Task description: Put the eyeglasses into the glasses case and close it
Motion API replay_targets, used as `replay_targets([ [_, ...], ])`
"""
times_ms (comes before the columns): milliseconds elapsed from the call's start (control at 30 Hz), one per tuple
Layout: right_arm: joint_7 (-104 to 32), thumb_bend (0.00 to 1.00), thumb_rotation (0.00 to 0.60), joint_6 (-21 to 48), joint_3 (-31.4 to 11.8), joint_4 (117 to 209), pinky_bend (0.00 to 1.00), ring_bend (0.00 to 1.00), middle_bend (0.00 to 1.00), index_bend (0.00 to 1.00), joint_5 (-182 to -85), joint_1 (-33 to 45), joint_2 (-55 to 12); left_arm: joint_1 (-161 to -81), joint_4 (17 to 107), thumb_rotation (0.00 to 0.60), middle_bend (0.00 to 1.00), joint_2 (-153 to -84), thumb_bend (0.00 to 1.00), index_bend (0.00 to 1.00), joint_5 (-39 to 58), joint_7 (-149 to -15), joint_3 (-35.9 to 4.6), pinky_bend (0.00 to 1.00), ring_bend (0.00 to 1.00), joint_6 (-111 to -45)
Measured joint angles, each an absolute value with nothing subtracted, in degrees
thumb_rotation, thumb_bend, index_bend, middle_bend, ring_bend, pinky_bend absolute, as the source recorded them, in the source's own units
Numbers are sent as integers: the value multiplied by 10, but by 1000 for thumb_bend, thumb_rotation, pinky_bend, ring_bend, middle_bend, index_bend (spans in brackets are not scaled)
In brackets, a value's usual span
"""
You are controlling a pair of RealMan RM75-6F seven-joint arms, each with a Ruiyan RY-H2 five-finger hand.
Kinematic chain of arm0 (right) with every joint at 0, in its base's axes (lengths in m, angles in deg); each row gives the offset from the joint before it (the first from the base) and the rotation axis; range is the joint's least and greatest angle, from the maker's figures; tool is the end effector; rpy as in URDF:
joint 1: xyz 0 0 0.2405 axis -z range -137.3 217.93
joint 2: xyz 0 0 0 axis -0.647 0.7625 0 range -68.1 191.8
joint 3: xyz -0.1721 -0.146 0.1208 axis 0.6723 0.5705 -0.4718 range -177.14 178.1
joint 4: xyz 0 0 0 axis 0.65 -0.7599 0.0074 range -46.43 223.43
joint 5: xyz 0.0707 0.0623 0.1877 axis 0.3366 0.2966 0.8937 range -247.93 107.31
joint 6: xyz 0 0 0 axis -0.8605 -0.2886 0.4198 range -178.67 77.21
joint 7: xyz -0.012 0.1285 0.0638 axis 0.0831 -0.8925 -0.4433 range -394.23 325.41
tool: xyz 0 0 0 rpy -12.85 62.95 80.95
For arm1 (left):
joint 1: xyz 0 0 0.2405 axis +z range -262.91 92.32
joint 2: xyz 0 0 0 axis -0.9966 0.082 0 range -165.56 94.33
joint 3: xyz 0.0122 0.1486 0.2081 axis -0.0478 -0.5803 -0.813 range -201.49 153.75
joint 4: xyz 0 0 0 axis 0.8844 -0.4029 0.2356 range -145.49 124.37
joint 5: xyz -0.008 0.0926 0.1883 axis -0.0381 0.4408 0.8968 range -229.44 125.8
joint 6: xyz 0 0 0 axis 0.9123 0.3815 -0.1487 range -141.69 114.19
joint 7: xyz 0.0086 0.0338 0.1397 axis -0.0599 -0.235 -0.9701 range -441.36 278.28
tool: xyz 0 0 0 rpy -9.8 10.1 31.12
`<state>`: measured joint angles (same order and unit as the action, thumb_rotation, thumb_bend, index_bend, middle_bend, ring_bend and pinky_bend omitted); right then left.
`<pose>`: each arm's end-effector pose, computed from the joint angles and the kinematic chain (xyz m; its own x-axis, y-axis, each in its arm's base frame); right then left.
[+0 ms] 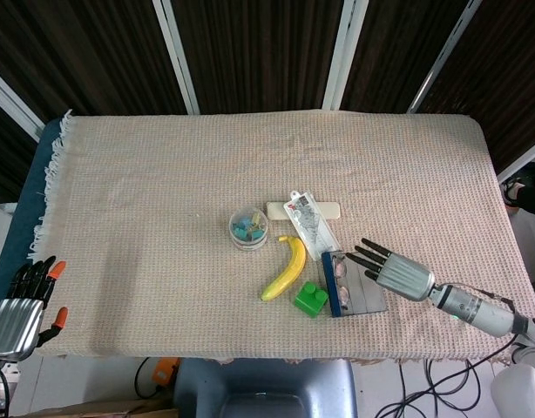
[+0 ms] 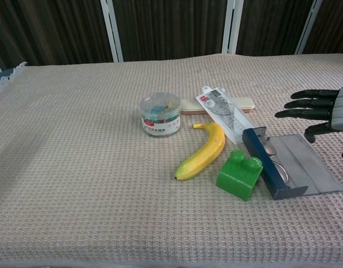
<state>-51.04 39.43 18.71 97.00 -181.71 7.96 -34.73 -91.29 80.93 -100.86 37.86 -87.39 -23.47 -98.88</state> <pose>-0.3163 -0.3204 0.0685 0.8476 0.2720 0.4555 -0.0960 -0.7658 0.6359 -0.3037 0.1777 0.1448 0.4903 0.0270 0.8711 0.8688 -0.0937 -0.4861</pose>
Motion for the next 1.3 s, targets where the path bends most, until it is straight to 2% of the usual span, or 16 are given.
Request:
replay_targets([
  [1300, -525, 199, 600, 351, 191, 950, 0, 0, 139, 597, -1804, 93, -405, -913, 808, 600, 0, -1008, 408, 0, 380, -871, -235, 36, 0, -991],
])
